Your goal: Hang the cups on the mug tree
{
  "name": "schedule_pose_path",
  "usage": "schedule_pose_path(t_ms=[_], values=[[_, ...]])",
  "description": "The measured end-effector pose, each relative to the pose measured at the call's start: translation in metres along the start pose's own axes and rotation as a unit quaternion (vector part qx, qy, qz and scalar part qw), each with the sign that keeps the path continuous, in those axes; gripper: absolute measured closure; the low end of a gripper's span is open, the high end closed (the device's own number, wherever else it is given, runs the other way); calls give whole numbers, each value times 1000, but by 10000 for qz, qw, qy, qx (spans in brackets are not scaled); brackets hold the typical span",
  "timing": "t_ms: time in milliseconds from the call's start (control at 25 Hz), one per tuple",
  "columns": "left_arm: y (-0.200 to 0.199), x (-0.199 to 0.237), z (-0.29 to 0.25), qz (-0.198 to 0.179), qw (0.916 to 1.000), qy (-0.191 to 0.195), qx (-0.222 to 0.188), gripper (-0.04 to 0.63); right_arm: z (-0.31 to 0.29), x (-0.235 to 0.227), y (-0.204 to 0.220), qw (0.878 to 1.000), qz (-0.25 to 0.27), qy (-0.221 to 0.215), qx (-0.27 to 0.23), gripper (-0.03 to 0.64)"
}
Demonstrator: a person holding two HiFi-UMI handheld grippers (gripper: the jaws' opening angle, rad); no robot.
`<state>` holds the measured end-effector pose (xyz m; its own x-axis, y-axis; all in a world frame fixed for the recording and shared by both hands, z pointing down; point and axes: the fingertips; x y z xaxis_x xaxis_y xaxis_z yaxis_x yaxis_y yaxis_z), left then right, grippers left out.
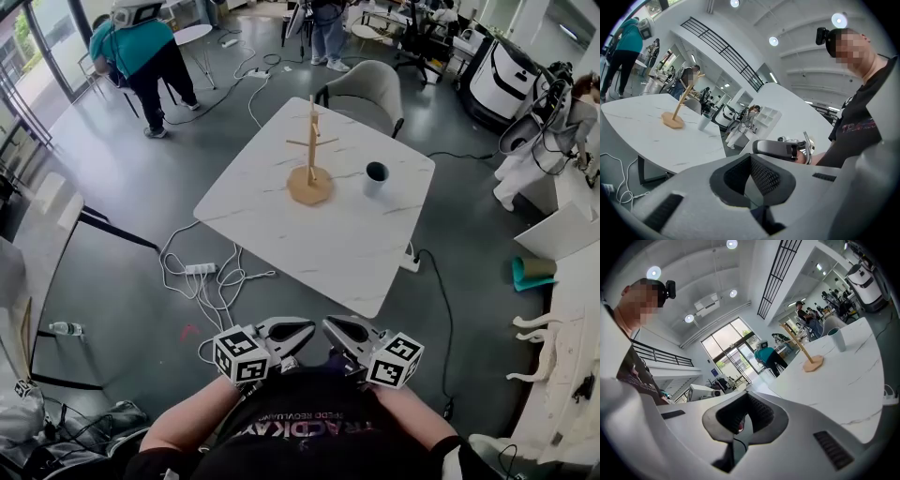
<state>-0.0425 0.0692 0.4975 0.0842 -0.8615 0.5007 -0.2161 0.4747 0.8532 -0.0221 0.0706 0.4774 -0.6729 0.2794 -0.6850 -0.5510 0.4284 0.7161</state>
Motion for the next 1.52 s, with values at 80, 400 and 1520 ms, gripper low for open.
schedule_pose_path(t_ms=[80, 400, 1520], values=[[2, 0, 1, 4, 10000, -3, 0, 598, 0, 1, 0, 10000, 8, -15, -20, 606], [3, -4, 6, 2, 10000, -14, -15, 598, 2, 1, 0, 9999, 16, 82, -60, 606], [-21, 9, -54, -41, 9997, -220, -89, 598, 32, -70, -87, 9971, 403, 412, -495, 606]])
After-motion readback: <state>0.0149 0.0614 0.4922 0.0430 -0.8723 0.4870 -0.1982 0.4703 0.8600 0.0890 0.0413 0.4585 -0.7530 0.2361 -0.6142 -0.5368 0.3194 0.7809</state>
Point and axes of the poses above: the fingertips, and each gripper's own axes: z backward along the fingers, x to its left, y out of its underside, and after that the axes turned 5 degrees about -z, right-handed
